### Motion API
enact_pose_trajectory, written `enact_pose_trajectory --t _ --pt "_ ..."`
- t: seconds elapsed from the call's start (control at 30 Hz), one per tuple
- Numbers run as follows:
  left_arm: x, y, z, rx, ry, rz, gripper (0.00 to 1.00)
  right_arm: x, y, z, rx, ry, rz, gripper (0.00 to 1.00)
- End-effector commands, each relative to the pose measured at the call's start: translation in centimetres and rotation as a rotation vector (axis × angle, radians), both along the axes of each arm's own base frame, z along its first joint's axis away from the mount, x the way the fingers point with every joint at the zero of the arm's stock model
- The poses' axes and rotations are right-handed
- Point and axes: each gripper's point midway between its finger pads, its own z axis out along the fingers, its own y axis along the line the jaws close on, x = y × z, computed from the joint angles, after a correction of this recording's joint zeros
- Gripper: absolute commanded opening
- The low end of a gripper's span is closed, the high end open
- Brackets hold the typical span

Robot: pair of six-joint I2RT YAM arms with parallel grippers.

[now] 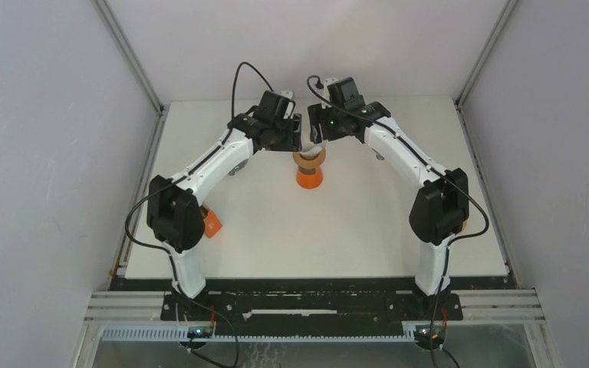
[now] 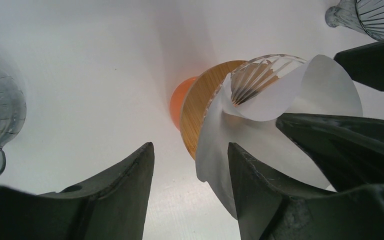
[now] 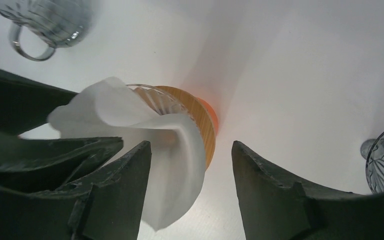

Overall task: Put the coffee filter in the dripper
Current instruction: Place the coffee filter in the coffee dripper.

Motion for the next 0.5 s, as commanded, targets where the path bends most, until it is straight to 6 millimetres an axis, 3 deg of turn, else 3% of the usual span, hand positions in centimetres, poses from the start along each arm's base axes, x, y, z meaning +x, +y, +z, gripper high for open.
enact_pose_trajectory --t 0.0,0.47 --pt "-0.1 0.1 0.5 0.008 -0.006 -0.026 0.61 0.2 0.7 4.5 0.081 -0.108 0.068 0.69" --pt "0.0 0.0 0.9 0.001 -0.012 -0.028 0.62 2.4 2.0 2.1 0.088 -0.098 0.094 0.71"
